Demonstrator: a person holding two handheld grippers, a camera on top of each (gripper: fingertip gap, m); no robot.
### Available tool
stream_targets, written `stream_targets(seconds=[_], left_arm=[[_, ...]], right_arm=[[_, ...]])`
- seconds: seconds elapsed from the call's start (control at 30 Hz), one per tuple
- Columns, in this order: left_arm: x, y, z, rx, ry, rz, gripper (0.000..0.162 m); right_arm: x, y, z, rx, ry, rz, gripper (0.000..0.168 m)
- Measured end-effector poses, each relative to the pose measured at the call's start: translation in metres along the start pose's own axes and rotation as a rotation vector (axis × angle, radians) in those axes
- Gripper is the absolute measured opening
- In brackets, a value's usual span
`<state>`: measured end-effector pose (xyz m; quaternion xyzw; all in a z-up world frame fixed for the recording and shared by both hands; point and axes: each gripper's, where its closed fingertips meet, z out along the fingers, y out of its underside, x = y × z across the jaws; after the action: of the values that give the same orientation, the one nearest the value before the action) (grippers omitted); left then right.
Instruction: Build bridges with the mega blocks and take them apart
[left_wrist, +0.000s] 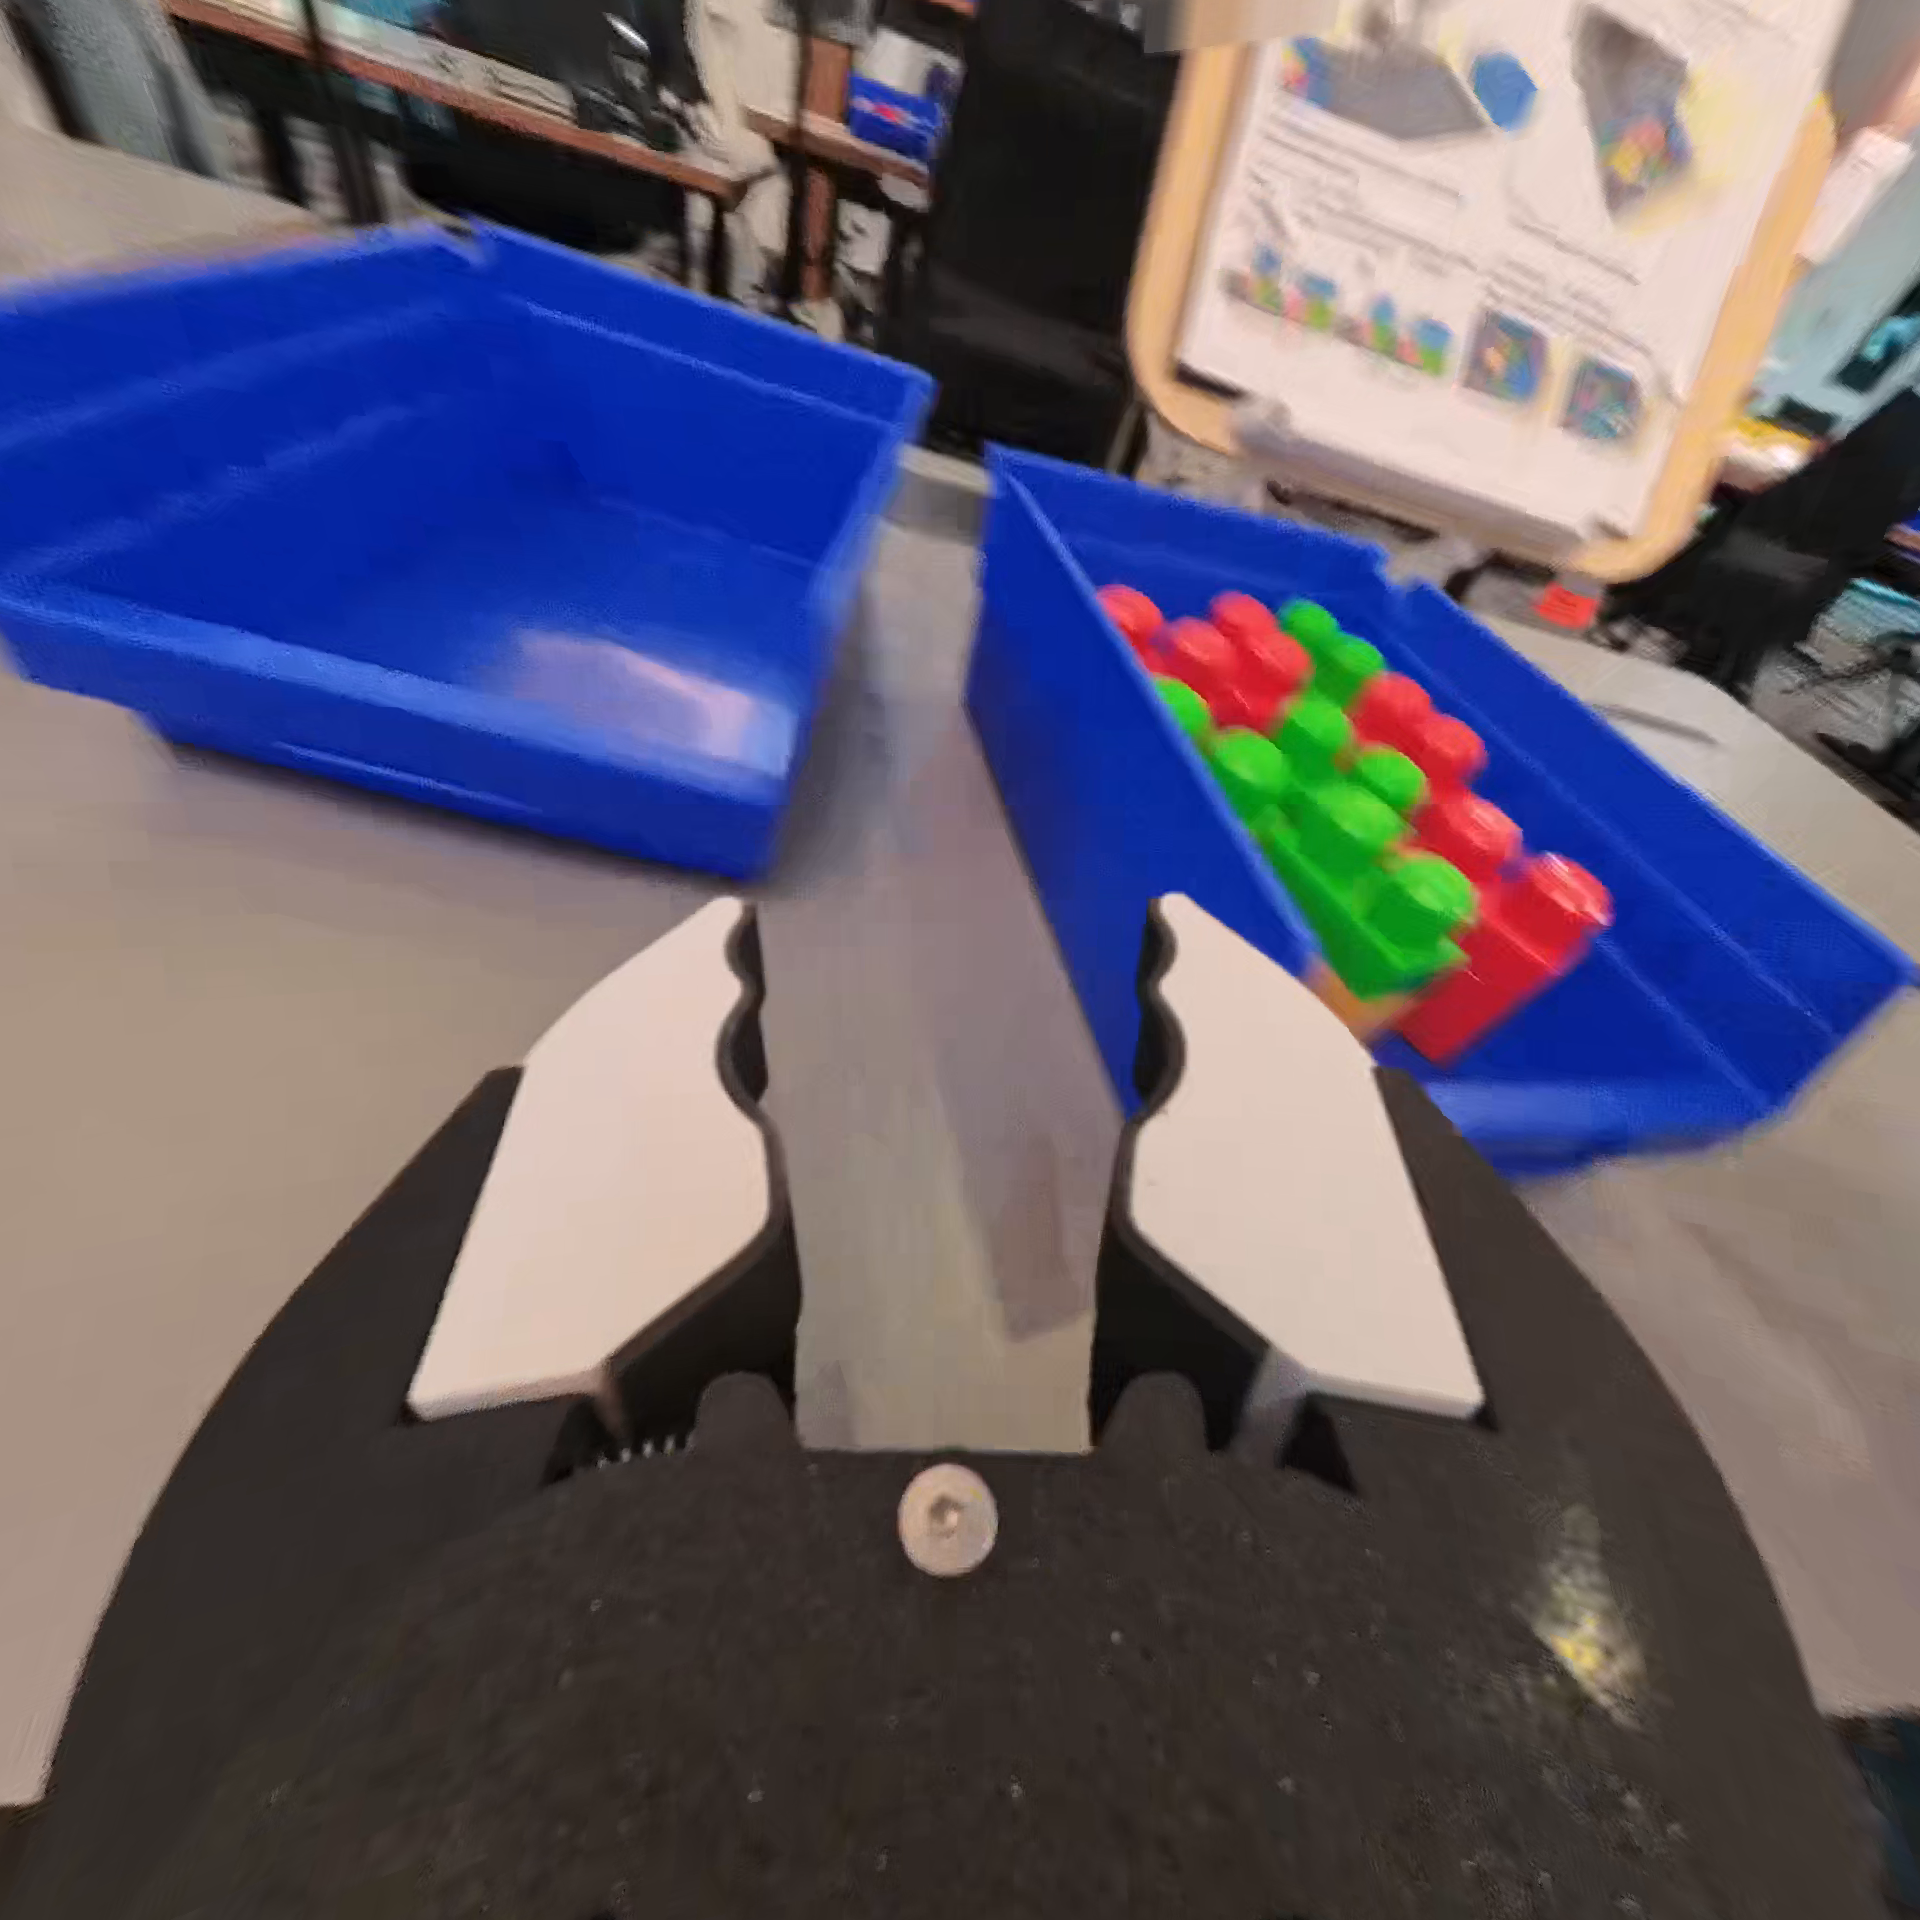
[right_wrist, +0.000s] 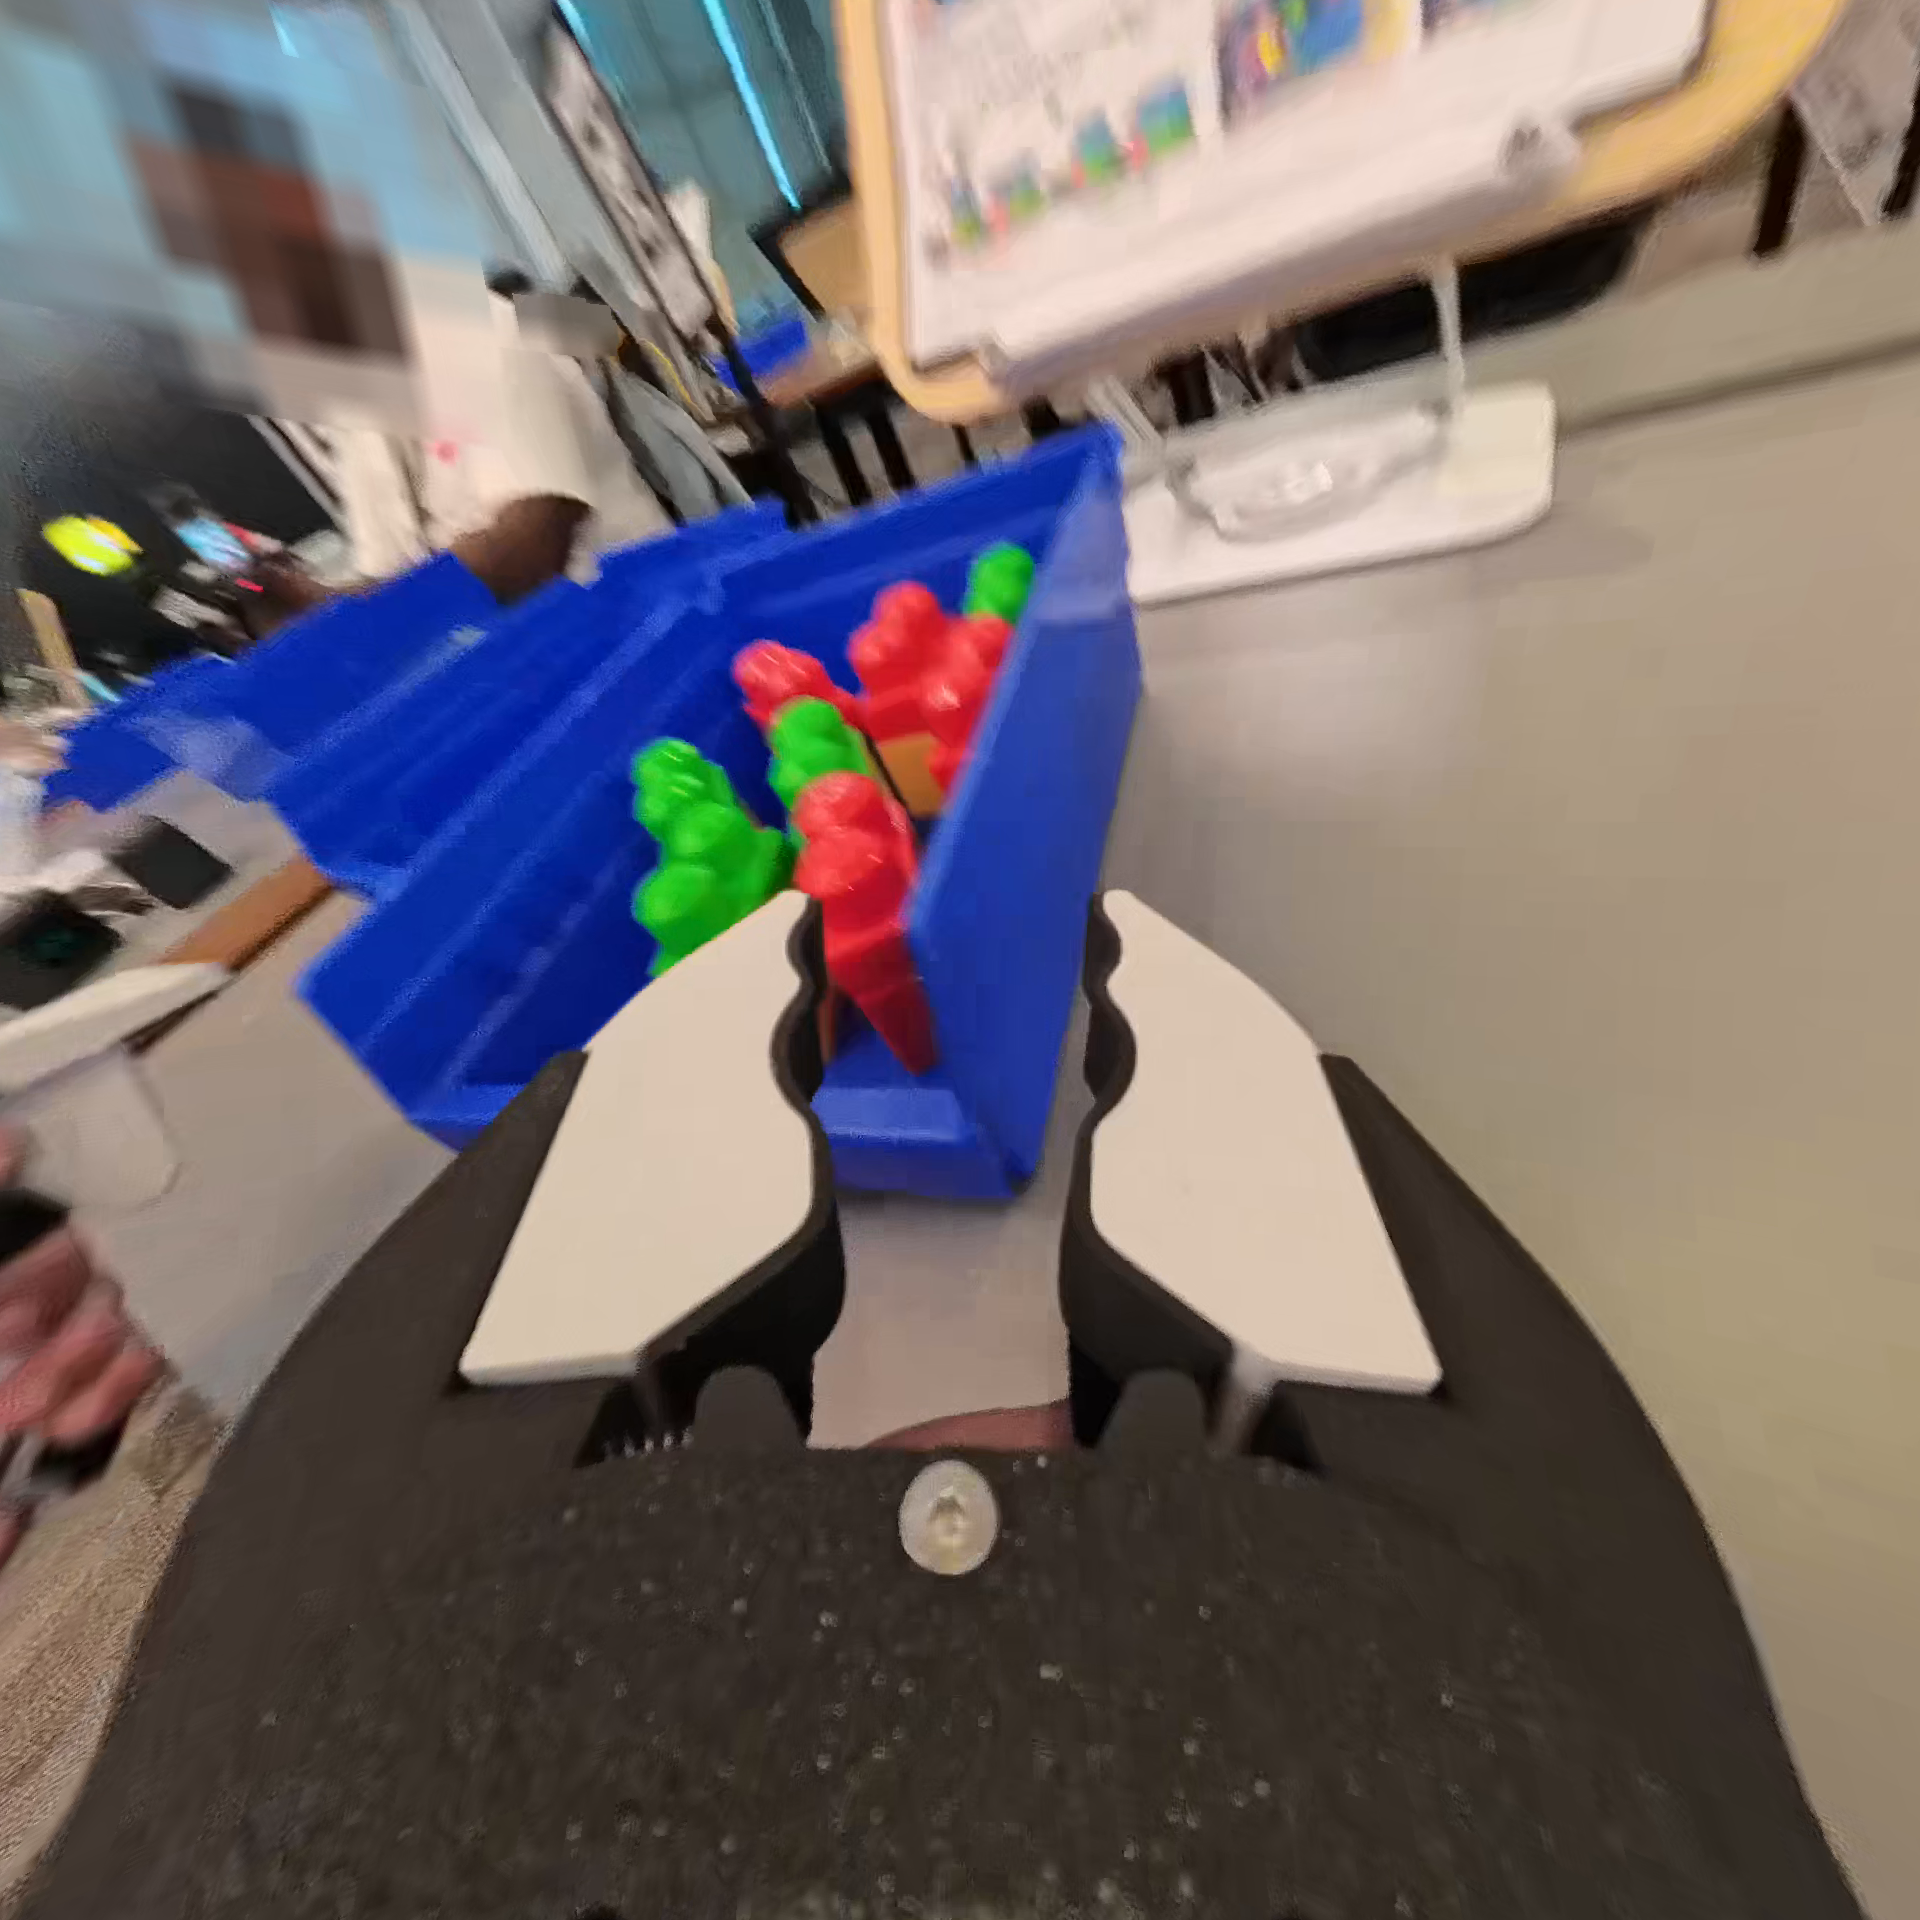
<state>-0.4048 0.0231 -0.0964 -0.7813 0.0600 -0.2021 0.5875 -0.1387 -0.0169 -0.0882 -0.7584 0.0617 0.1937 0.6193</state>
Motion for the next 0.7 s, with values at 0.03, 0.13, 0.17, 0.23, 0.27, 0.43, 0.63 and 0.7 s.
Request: stream_targets(seconds=[0.03,0.13,0.17,0.23,0.27,0.43,0.63,0.7], left_arm=[[-0.027,-0.018,-0.003,0.015,-0.043,-0.006,0.068],[-0.128,-0.069,0.005,0.044,-0.213,0.021,0.065],[-0.154,-0.078,0.017,0.031,-0.207,-0.004,0.066],[-0.194,-0.080,0.050,-0.057,-0.143,-0.053,0.068],[-0.212,-0.076,0.065,-0.114,-0.132,-0.062,0.071],[-0.263,-0.061,0.118,-0.198,-0.130,-0.081,0.056],[-0.238,-0.059,0.110,-0.154,-0.040,-0.013,0.004],[-0.225,-0.049,0.081,-0.189,-0.154,0.094,0.002]], right_arm=[[-0.012,-0.007,-0.005,0.018,-0.030,-0.026,0.047],[-0.045,-0.020,-0.013,0.050,-0.053,-0.171,0.046],[-0.058,-0.022,-0.016,0.066,-0.080,-0.212,0.044],[-0.083,-0.014,-0.018,0.061,-0.140,-0.264,0.039],[-0.096,-0.007,-0.018,0.051,-0.176,-0.270,0.038],[-0.143,0.044,-0.003,-0.088,-0.285,-0.344,0.037],[-0.181,0.092,0.026,-0.225,-0.360,-0.357,0.038],[-0.193,0.103,0.035,-0.272,-0.386,-0.312,0.039]])
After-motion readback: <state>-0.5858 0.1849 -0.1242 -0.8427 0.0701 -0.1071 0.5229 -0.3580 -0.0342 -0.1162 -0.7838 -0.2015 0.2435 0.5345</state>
